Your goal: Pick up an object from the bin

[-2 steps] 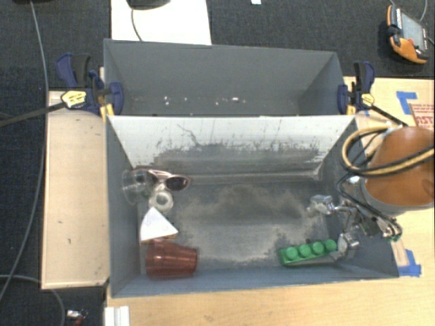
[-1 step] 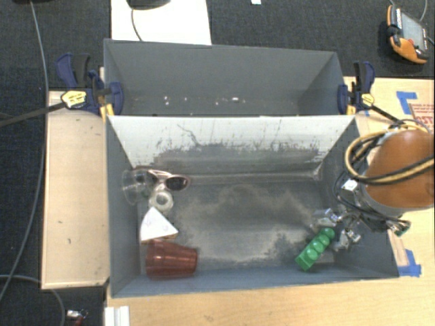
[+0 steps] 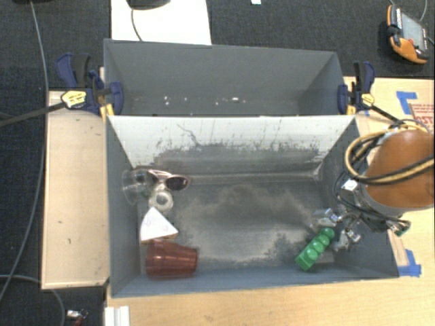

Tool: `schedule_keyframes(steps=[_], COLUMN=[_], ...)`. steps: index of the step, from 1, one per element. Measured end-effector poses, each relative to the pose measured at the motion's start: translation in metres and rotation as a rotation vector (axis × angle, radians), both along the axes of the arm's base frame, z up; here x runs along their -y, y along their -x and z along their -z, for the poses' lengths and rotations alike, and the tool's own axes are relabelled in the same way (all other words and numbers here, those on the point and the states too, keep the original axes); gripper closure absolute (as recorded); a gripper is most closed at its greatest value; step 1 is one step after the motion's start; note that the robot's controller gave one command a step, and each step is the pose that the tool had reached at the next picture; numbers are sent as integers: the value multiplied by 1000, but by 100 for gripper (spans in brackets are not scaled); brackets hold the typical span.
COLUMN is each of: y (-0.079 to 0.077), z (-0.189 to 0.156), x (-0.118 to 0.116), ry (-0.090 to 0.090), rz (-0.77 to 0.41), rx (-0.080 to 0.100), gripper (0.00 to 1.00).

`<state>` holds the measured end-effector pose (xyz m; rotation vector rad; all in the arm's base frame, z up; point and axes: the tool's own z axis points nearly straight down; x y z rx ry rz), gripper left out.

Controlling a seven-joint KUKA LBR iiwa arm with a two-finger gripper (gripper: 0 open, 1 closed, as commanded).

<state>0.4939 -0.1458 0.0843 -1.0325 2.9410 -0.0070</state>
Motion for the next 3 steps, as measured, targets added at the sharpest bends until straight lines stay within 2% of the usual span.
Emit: schedule_keyframes(steps=[1, 2, 3], y=[-9, -1, -20], z=[-87, 9, -100], x=[6, 1, 6], ry=[2, -5, 4], rz=[7, -31, 24], rx=[10, -1, 24], gripper=[100, 100, 100])
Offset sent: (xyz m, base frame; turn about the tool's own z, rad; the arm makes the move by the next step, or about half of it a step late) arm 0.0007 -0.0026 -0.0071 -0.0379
